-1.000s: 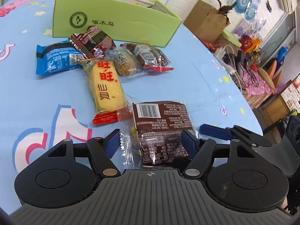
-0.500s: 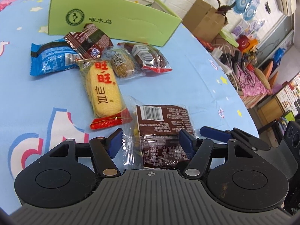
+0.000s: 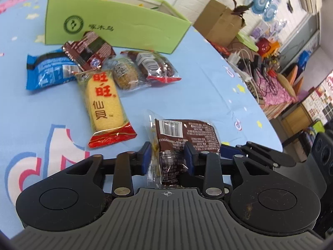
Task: Organize snacks
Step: 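Grasp another brown cake packet with the left tool while the right holds its packet, then carry both brown cake packets into the green box and open both tools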
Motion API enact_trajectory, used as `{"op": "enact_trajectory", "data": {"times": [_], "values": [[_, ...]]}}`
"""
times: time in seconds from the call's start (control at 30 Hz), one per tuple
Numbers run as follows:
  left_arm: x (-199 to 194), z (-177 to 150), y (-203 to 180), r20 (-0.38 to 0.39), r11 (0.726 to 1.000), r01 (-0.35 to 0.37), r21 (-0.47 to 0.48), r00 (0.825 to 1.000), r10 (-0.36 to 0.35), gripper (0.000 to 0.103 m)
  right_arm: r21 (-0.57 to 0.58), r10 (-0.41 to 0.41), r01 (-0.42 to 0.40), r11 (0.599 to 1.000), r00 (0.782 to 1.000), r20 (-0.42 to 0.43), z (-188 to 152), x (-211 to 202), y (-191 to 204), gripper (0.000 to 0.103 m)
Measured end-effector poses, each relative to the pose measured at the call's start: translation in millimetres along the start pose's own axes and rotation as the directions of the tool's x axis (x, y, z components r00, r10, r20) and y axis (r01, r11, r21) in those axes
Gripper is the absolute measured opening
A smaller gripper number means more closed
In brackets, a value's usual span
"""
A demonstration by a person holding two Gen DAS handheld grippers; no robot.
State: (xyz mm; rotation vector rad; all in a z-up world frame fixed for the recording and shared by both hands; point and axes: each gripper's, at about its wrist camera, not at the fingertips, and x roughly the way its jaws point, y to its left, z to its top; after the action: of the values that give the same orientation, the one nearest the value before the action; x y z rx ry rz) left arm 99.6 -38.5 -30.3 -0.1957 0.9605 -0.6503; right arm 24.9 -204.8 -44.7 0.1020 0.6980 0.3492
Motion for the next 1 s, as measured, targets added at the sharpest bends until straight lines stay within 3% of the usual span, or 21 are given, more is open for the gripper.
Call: {"op": "enact_trajectory", "data": {"times": [0.1, 0.33, 0.47, 0.57, 0.6, 0.67, 0.77, 0.9, 1.0], "values": [[6, -4, 0, -0.023, 1.000, 0.007, 0.005, 1.000, -0.007, 0.044, 0.010, 0.015, -0.015, 1.000, 1.000, -0.012, -1, 2, -6, 0.083], [13, 1, 4, -0.026, 0.999, 0.044, -0.016, 0.999, -0.045, 0.045, 0.010, -0.021, 0.021, 1.000, 1.000, -0.013, -5, -6, -11, 0.094], [15, 4, 9, -0.026, 0.995, 0.079, -0.054, 0.996, -0.080, 0.050, 0.029, -0.010, 0.010, 1.000, 1.000, 0.004, -12, -16, -14, 0.094], [17, 3, 2, -0.022, 0.997, 0.073, -0.026, 0.997, -0.073, 0.053, 0.029, -0.023, 0.023, 0.999, 1.000, 0.006, -16, -15, -14, 0.095], [18, 1, -3, -0.020, 0.998, 0.062, -0.006, 0.998, -0.062, 0.051, 0.020, -0.031, 0.030, 0.999, 0.999, 0.014, -17, -14, -11, 0.095], [22, -3, -14, -0.042, 0.997, 0.067, 0.026, 0.997, -0.066, 0.033, -0.018, -0.054, 0.054, 0.998, 0.998, 0.016, -18, -10, -3, 0.092], [18, 1, -19, -0.026, 0.999, 0.031, 0.019, 0.999, -0.031, 0.018, -0.029, -0.069, 0.070, 0.997, 0.998, 0.011, -12, -8, -1, 0.087], [15, 20, -14, -0.020, 0.994, 0.090, -0.063, 0.996, -0.091, 0.014, -0.011, -0.068, 0.069, 0.998, 0.996, 0.052, 0, -19, -8, 0.085], [9, 44, -18, 0.019, 0.994, 0.096, -0.059, 0.995, -0.095, 0.015, -0.036, -0.082, 0.086, 0.996, 0.992, 0.101, 23, -24, -10, 0.085]]}}
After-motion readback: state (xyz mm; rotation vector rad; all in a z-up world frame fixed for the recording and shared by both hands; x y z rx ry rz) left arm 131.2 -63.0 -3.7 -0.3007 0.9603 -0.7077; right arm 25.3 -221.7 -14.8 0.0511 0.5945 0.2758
